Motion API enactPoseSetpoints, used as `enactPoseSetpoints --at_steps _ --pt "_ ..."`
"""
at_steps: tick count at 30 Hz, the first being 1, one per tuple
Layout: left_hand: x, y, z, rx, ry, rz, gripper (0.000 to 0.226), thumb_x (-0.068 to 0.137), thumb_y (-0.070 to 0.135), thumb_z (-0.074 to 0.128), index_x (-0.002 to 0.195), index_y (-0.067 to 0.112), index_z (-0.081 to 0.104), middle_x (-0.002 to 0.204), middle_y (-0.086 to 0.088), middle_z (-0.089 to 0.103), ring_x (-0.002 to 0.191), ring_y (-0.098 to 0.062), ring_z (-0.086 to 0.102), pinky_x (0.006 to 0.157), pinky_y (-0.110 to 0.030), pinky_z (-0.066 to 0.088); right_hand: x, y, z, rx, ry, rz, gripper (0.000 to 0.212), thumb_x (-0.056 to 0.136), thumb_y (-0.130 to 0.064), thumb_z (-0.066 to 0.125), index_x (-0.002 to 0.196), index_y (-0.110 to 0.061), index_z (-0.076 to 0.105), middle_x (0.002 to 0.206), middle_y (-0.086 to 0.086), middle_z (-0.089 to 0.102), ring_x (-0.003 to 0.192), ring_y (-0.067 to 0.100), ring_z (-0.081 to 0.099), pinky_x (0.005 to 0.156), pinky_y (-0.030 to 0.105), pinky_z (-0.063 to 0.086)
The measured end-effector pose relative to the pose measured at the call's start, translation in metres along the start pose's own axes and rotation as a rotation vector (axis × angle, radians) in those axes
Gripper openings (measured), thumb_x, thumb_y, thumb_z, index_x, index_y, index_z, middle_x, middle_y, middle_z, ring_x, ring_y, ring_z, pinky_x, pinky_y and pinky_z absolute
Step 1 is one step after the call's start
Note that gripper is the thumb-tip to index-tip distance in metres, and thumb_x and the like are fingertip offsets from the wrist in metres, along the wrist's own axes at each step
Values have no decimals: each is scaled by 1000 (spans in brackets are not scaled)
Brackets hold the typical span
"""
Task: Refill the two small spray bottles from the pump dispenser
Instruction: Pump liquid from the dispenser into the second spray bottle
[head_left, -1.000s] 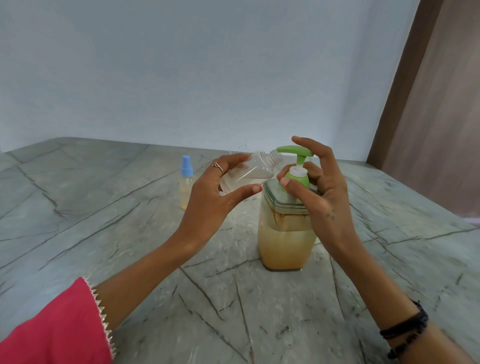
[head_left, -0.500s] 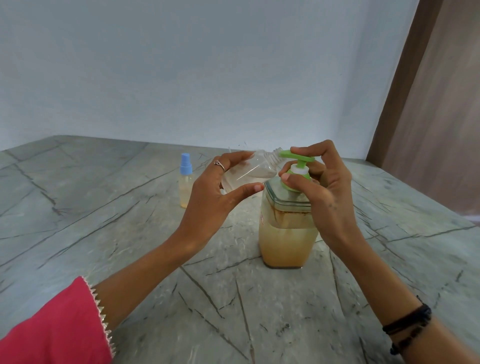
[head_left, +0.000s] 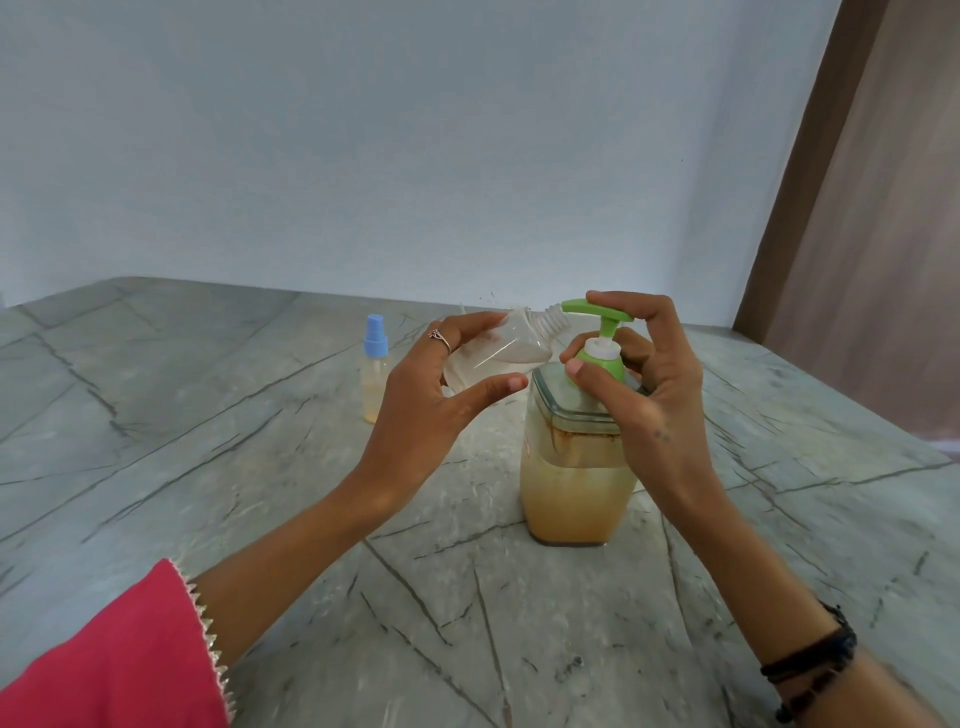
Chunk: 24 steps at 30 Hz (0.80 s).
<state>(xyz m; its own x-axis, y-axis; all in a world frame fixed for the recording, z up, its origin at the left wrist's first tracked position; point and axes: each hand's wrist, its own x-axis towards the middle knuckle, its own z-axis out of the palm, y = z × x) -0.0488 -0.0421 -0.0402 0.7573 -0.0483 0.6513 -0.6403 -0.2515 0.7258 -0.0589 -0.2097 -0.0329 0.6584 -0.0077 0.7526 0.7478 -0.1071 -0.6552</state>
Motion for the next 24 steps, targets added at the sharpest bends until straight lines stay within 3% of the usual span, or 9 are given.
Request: enactPoseSetpoints --at_steps 5,11,15,24 --pt "0 -1 0 0 13 -3 48 66 41 66 112 35 53 109 23 56 99 18 51 77 0 38 2 -3 0 12 12 20 33 77 -6 64 101 -28 55 84 9 70 79 27 67 68 33 53" --pt "0 0 1 9 2 2 45 65 42 66 107 42 50 107 25 55 98 20 50 78 1 37 3 -2 0 -26 47 50 24 76 -10 66 90 -26 57 88 0 72 81 20 68 69 29 53" --pt "0 -1 0 9 7 -9 44 65 43 66 106 44 50 108 25 56 99 19 50 78 0 38 2 -3 0 -23 35 14 30 78 -8 65 97 -29 55 88 -1 71 81 17 69 69 24 52" --pt "1 0 0 5 5 -7 45 65 42 66 107 42 50 108 26 54 97 21 49 76 1 37 1 -2 1 -29 9 2 36 79 -9 65 106 -30 54 88 5 71 80 22 69 70 28 56"
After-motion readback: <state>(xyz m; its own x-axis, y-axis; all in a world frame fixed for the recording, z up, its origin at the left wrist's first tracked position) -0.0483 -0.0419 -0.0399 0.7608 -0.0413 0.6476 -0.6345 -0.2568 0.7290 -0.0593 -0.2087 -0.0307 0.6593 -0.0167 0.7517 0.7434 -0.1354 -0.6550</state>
